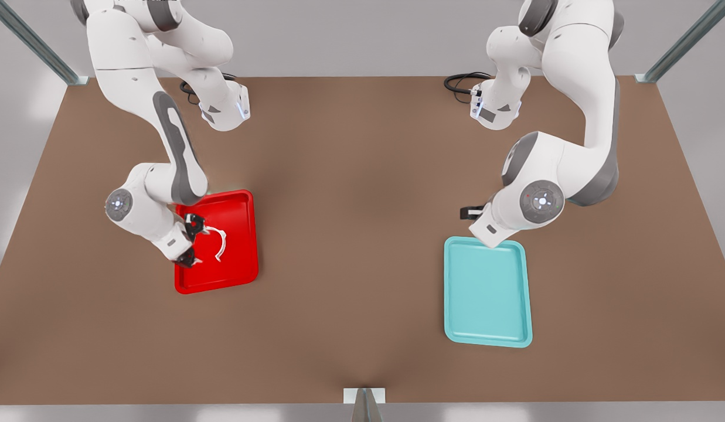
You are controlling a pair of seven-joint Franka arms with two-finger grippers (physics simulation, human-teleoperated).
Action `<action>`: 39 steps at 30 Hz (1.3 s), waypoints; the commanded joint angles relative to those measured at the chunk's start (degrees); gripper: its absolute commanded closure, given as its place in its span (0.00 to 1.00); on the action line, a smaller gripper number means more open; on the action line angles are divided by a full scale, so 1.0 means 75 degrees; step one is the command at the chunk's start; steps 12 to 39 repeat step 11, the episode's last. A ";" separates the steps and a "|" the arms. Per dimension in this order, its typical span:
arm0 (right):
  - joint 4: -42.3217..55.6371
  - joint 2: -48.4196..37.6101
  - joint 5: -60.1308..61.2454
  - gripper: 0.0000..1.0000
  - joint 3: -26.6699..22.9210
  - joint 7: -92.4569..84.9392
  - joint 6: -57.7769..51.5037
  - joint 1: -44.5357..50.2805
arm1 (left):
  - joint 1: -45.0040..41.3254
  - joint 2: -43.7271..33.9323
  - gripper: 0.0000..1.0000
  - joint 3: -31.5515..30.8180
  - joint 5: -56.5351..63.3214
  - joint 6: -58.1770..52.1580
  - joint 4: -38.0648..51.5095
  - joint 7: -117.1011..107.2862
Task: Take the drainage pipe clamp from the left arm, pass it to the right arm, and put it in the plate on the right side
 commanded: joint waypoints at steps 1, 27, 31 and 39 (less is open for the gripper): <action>0.3813 0.1197 -0.1244 0.00 -0.0014 1.0144 -0.6553 0.0711 | 0.0021 -0.0008 0.00 -0.0004 -0.0104 0.0024 0.0004 0.0841; 0.1954 -0.1964 -0.1608 0.00 -0.0084 1.1831 -0.6017 0.0302 | 0.0209 0.0028 0.00 0.0008 0.0025 0.0152 0.0004 0.0923; 0.1954 -0.1964 -0.1608 0.00 -0.0084 1.1831 -0.6017 0.0302 | 0.0209 0.0028 0.00 0.0008 0.0025 0.0152 0.0004 0.0923; 0.1954 -0.1964 -0.1608 0.00 -0.0084 1.1831 -0.6017 0.0302 | 0.0209 0.0028 0.00 0.0008 0.0025 0.0152 0.0004 0.0923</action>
